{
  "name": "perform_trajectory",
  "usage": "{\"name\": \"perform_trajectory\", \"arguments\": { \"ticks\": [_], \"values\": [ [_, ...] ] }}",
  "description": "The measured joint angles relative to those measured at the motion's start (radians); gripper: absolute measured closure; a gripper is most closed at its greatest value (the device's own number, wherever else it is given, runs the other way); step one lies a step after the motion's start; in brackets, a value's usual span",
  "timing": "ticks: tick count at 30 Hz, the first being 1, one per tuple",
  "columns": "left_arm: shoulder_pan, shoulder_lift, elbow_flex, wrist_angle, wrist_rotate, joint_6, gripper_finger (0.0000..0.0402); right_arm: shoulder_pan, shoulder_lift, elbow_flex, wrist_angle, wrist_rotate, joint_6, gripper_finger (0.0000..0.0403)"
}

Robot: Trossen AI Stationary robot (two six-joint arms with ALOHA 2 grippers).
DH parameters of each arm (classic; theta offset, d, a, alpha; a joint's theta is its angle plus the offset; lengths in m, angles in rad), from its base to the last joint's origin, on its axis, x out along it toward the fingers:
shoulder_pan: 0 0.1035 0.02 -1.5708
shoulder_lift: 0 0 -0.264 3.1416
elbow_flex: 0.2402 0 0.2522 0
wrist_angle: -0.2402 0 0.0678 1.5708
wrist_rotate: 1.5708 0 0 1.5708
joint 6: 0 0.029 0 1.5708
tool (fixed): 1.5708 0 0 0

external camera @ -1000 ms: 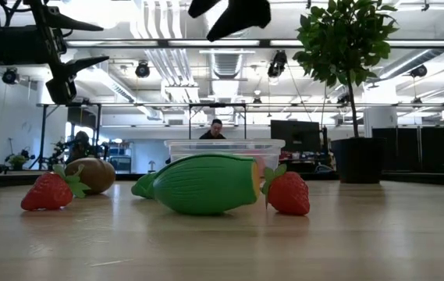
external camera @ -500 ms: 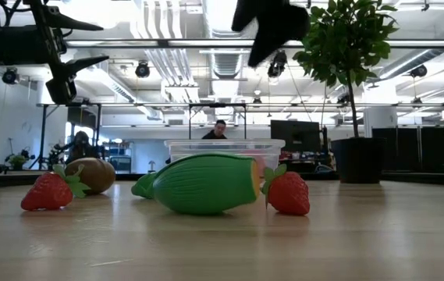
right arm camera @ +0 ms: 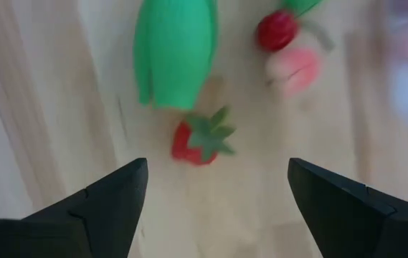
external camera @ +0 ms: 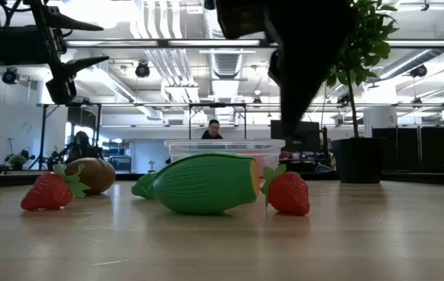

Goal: Pick and placing Produce into tupperware
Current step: Put the right red strawberry into the transparent bin

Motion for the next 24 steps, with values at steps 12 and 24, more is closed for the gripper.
{"name": "perform_trajectory", "arguments": {
  "ticks": [12, 24],
  "values": [
    [0.000, 0.000, 0.000, 0.000, 0.000, 0.000, 0.0201, 0.073, 0.067, -0.006, 0.010, 0.137, 0.186, 0.0076],
    [0.000, 0.000, 0.000, 0.000, 0.000, 0.000, 0.0201, 0.075, 0.099, -0.014, 0.089, 0.170, 0.239, 0.0076]
  ]
}}
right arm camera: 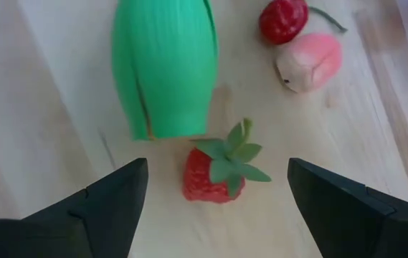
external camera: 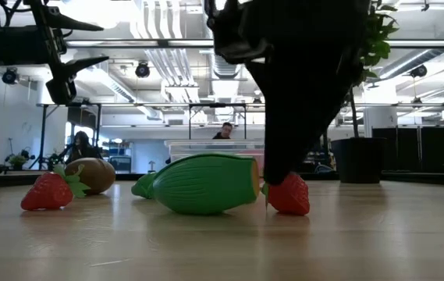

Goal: Pick and placing Produce into tupperware
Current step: Put the right red strawberry into the transparent bin

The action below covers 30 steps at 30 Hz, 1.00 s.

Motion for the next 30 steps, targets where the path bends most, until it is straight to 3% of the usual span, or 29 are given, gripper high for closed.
{"name": "perform_trajectory", "arguments": {
  "ticks": [5, 16, 30],
  "values": [
    [0.000, 0.000, 0.000, 0.000, 0.000, 0.000, 0.0201, 0.001, 0.000, -0.032, 0.001, -0.012, 0.035, 0.0089],
    [0.000, 0.000, 0.000, 0.000, 0.000, 0.000, 0.0201, 0.007, 0.000, -0.052, 0.074, -0.014, 0.031, 0.0181],
    [0.000, 0.000, 0.000, 0.000, 0.000, 0.000, 0.0201, 0.007, 0.000, -0.096, 0.101, -0.026, 0.035, 0.0196]
  ]
}}
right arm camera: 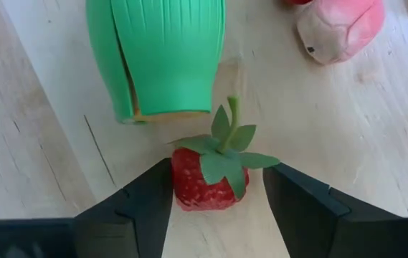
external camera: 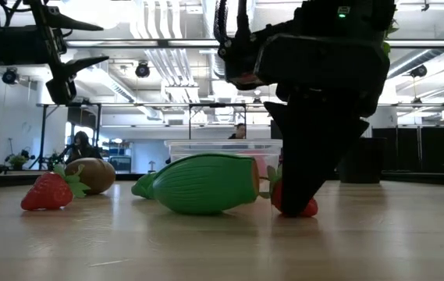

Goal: Pick and placing Produce into tupperware
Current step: Put the right red strawberry into the transparent bin

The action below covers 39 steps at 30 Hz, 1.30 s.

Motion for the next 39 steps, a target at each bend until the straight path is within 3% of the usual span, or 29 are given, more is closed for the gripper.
{"name": "perform_trajectory", "arguments": {
  "ticks": [5, 15, 25, 30, 34, 39],
  "values": [
    [0.000, 0.000, 0.000, 0.000, 0.000, 0.000, 0.0201, 0.000, 0.000, -0.005, 0.003, 0.000, 0.003, 0.0203],
    [0.000, 0.000, 0.000, 0.000, 0.000, 0.000, 0.0201, 0.000, -0.014, -0.006, 0.000, 0.002, 0.005, 0.0263],
    [0.000, 0.000, 0.000, 0.000, 0.000, 0.000, 0.0201, -0.015, -0.127, -0.001, -0.031, 0.134, 0.066, 0.0249],
    [0.000, 0.000, 0.000, 0.000, 0.000, 0.000, 0.0201, -0.103, -0.218, 0.009, -0.141, 0.262, 0.139, 0.0256],
    [0.000, 0.000, 0.000, 0.000, 0.000, 0.000, 0.0201, -0.249, -0.277, 0.003, -0.188, 0.210, 0.171, 0.0260],
    [0.000, 0.000, 0.000, 0.000, 0.000, 0.000, 0.0201, -0.388, -0.274, -0.004, -0.157, 0.050, -0.030, 0.0250]
  ]
}}
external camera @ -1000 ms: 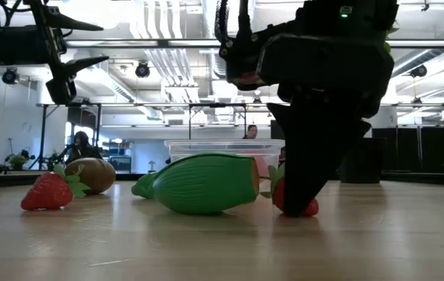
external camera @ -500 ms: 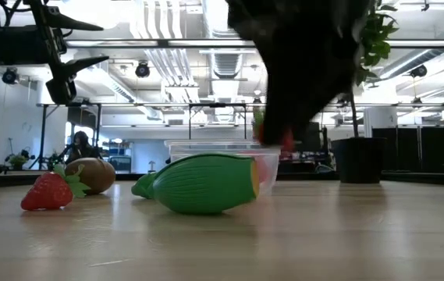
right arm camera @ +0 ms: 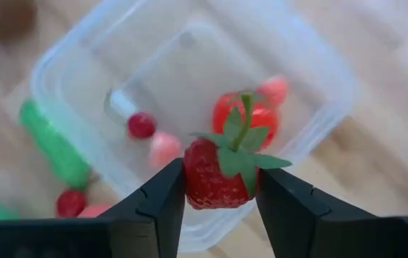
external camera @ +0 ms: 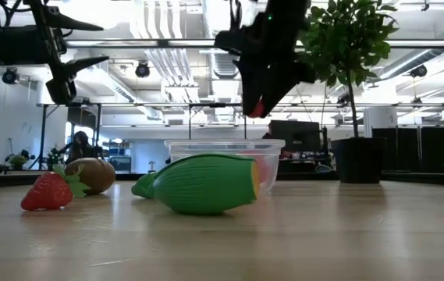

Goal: Pick and placing Produce into tupperware
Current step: Put the right red strawberry into the transparent bin, then put the pink peach into the transparent bin

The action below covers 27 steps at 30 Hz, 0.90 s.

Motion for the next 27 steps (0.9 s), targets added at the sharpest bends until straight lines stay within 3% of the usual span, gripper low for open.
{"name": "perform_trajectory", "arguments": {
  "ticks": [3, 10, 21, 27],
  "values": [
    [0.000, 0.000, 0.000, 0.000, 0.000, 0.000, 0.0201, -0.032, 0.025, -0.006, 0.005, -0.103, -0.020, 0.0249],
    [0.000, -0.001, 0.000, 0.000, 0.000, 0.000, 0.0201, -0.011, 0.095, -0.006, 0.024, -0.116, -0.008, 0.0248],
    [0.000, 0.000, 0.000, 0.000, 0.000, 0.000, 0.0201, -0.006, 0.079, -0.003, 0.022, -0.046, 0.037, 0.0164],
    [0.000, -0.001, 0.000, 0.000, 0.000, 0.000, 0.0201, 0.102, 0.056, 0.019, 0.059, -0.033, -0.238, 0.0148]
  ]
}}
